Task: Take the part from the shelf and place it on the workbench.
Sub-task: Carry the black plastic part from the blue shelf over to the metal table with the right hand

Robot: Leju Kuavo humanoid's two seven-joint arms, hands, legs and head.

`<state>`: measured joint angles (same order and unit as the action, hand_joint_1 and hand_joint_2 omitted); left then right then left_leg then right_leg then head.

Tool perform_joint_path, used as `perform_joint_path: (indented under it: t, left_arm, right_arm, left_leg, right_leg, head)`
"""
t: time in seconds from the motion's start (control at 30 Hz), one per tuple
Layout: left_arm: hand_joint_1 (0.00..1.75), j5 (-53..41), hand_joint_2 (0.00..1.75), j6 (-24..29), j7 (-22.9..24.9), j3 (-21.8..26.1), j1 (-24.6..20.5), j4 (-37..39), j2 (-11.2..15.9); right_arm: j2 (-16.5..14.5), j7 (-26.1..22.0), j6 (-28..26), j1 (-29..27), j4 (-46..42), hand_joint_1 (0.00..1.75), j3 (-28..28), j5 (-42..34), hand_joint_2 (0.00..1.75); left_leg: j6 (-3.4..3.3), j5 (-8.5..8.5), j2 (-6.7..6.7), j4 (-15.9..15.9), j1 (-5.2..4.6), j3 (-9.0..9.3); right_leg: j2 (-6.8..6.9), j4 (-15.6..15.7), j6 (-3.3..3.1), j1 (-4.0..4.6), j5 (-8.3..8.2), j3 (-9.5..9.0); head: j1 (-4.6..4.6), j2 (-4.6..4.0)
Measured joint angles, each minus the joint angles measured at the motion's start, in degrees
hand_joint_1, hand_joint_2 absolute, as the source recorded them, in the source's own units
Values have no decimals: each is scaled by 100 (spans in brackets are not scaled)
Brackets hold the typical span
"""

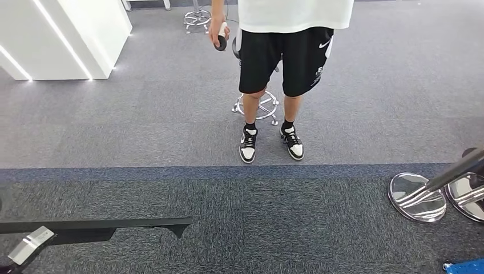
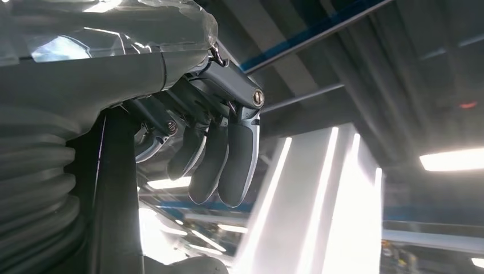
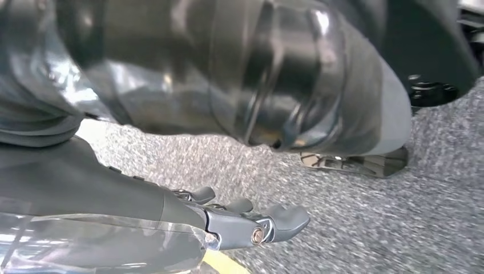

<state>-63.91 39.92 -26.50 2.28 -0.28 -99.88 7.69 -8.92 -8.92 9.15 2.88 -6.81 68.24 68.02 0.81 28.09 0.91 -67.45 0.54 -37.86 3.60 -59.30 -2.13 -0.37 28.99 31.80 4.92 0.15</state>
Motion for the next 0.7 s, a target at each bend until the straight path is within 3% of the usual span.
perform_joint_path:
  t: [0.07, 0.1, 0.17, 0.2, 0.27, 0.33, 0.4, 0.43, 0.47, 0.5, 0.57, 0.63, 0.7]
  left_arm:
    - [175, 2, 175, 1, 4, 14, -9, -22, -4]
    - [175, 3, 175, 1, 10, 21, -11, -34, -7]
    - [175, 7, 175, 2, 22, 33, -2, -50, -10]
    - [175, 10, 175, 2, 30, 39, 7, -61, -14]
    - [175, 14, 175, 1, 50, 42, -11, -85, -21]
    - [175, 27, 175, -1, 68, 41, -41, -99, -34]
    - [175, 46, 175, -1, 77, 39, -45, -101, -48]
    - [175, 52, 175, -1, 87, 39, -44, -101, -53]
    - [175, 62, 175, -1, 108, 39, -45, -101, -55]
    - [175, 76, 175, -1, 142, 37, -48, -101, -57]
    - [175, 105, 175, -1, 227, 28, -63, -101, -60]
    - [175, 116, 175, -1, 307, 14, -75, -104, -61]
    - [175, 117, 175, -1, 362, 7, -68, -108, -57]
  right_arm:
    - [-10, 0, 4, 4, -1, 0, 0, 0, 0]
    - [-15, 0, 7, 4, -2, 0, 0, 0, 0]
    - [-26, 0, 11, 15, -2, 0, 0, 0, 0]
    - [-31, 0, 13, 20, -4, 0, 0, 0, 0]
    - [-37, -2, 16, 16, -13, 0, 0, 1, 0]
    - [-37, -3, 19, 1, -20, 0, 0, 2, 0]
    - [-37, -2, 20, -3, -24, 0, 0, 4, 0]
    - [-37, -2, 21, -4, -26, 0, 0, 4, 0]
    - [-36, -2, 22, -6, -30, 0, 0, 4, 0]
    - [-36, -1, 23, -11, -34, 0, 0, 4, 0]
    - [-34, 1, 31, -20, -39, 0, 0, 4, 0]
    - [-34, 3, 39, -18, -40, 0, 0, 4, 0]
    - [-35, 5, 44, -4, -44, 0, 1, 3, 0]
  left_leg:
    - [-90, -182, 271, 644, -82, 340]
    - [-128, -188, 352, 777, -121, 402]
    - [-186, -197, 261, 833, -150, 414]
    - [-209, -221, 189, 874, -136, 434]
    - [-274, -274, 56, 964, -92, 482]
    - [-315, -296, -66, 989, -69, 489]
    - [-322, -294, -210, 980, -66, 485]
    - [-316, -290, -289, 968, -62, 487]
    - [-302, -280, -371, 948, -53, 489]
    - [-279, -264, -450, 917, -42, 487]
    - [-212, -225, -594, 836, -37, 447]
    - [-142, -218, -706, 799, -30, 397]
    - [-76, -224, -766, 805, -5, 369]
  right_leg:
    - [117, 1, 30, 30, 28, -32]
    - [175, 5, 51, 39, 39, -43]
    - [299, 26, 98, 45, 55, -77]
    - [286, 13, 128, 37, 80, -98]
    - [36, -239, 179, 18, 253, -11]
    - [-258, -918, 203, -4, 585, 336]
    - [-321, -1483, 225, -15, 734, 665]
    - [-327, -1490, 237, -26, 640, 703]
    - [-343, -1281, 248, -41, 446, 633]
    - [-406, -923, 258, -65, 210, 489]
    - [-638, -289, 268, -105, -64, 228]
    - [-738, -103, 238, -99, -78, 159]
    - [-614, -63, 164, -89, -102, 137]
  head:
    - [0, 0]
    - [0, 0]
    - [0, 0]
    - [1, 0]
    - [2, 0]
    - [2, 0]
    - [2, 0]
    - [2, 0]
    - [2, 0]
    - [2, 0]
    - [2, 0]
    - [2, 0]
    - [2, 0]
